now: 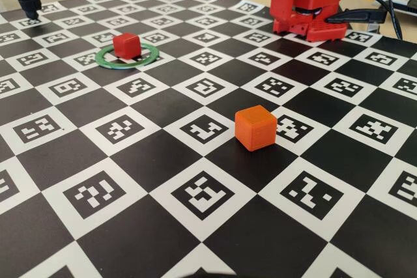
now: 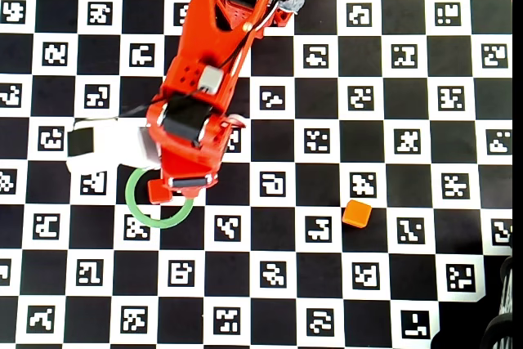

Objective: Grab the red cube then put it in the green circle then put the blue cube on top and finally the orange cube on top

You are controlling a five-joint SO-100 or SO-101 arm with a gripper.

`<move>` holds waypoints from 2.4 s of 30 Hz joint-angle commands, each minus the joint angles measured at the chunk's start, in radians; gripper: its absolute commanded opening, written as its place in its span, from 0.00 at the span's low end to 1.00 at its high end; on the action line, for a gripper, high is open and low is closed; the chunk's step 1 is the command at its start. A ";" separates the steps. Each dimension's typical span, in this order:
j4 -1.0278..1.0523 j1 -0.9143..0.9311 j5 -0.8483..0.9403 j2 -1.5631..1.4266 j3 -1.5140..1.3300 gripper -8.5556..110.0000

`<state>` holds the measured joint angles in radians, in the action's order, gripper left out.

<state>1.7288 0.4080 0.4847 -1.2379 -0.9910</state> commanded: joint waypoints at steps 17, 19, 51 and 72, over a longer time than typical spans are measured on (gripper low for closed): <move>-0.038 0.086 0.063 -0.038 0.017 0.14; -0.066 0.087 0.061 -0.051 -0.021 0.14; -0.127 0.138 0.020 0.060 0.069 0.14; -0.150 0.078 -0.037 0.083 0.032 0.14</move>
<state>1.5969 0.4985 0.4525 -1.1213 -1.0002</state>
